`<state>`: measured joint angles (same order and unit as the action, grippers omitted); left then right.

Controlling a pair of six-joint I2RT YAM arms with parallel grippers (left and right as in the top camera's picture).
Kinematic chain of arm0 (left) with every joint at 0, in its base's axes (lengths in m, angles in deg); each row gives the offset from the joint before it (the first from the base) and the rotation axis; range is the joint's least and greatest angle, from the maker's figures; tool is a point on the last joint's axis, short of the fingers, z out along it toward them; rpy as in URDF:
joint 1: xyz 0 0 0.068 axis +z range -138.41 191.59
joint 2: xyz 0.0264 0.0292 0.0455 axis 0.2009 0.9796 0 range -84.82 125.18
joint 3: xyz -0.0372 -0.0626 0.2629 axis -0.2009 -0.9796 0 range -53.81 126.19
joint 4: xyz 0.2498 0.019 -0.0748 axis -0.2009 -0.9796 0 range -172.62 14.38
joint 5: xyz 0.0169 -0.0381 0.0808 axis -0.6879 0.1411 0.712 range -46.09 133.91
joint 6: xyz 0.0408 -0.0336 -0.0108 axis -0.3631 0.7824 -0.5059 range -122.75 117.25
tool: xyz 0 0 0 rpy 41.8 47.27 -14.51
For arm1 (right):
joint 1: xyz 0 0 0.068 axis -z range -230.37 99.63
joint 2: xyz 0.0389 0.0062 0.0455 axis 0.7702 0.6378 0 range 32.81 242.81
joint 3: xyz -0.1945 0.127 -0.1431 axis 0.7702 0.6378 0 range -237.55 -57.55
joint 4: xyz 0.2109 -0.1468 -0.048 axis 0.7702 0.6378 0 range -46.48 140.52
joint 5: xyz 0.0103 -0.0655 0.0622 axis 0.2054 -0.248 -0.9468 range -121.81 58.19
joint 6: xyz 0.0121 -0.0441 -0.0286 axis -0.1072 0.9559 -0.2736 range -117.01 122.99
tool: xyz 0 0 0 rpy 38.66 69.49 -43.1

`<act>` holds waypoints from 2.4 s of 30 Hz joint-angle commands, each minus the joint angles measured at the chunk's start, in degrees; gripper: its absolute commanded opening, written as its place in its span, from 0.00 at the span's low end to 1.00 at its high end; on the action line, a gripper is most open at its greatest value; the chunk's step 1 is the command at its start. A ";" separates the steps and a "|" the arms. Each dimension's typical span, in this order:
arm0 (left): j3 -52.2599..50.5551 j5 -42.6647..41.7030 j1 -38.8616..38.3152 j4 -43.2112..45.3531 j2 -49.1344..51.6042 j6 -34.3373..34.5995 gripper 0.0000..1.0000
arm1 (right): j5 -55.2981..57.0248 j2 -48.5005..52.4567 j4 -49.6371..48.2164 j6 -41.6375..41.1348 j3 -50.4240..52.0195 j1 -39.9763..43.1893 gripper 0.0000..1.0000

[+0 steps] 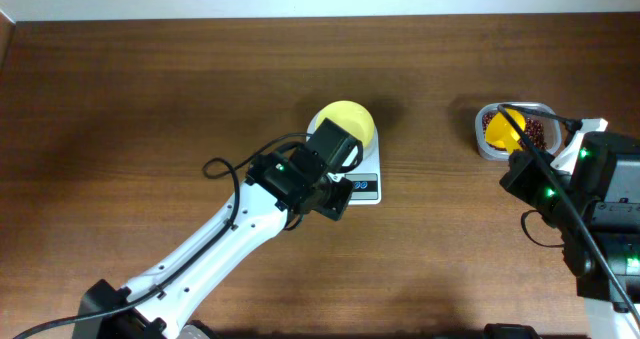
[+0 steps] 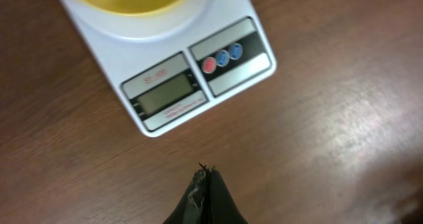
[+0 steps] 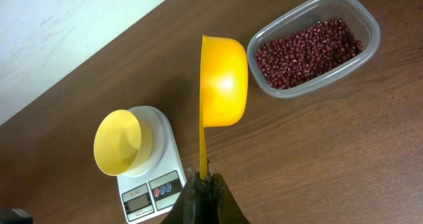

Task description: Scoop item into bowl and weigh 50g on scale

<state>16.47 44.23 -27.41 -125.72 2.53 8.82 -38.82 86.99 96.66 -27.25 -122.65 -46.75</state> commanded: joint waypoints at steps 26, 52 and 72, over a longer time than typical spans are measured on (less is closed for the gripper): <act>-0.17 0.20 -0.24 15.78 19.02 -4.37 0.00 | -0.07 -0.17 -4.04 0.00 -0.85 0.26 0.04; -0.20 5.73 -2.25 20.11 21.46 -4.37 0.00 | -0.09 -0.17 -6.71 0.00 -0.85 0.26 0.04; -0.22 5.57 -2.25 20.72 25.59 -4.35 0.00 | -0.09 -0.17 -6.67 0.00 -0.85 0.26 0.04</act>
<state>16.28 48.95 -29.55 -104.43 25.57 5.17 -38.82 86.99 90.19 -27.23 -122.65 -46.75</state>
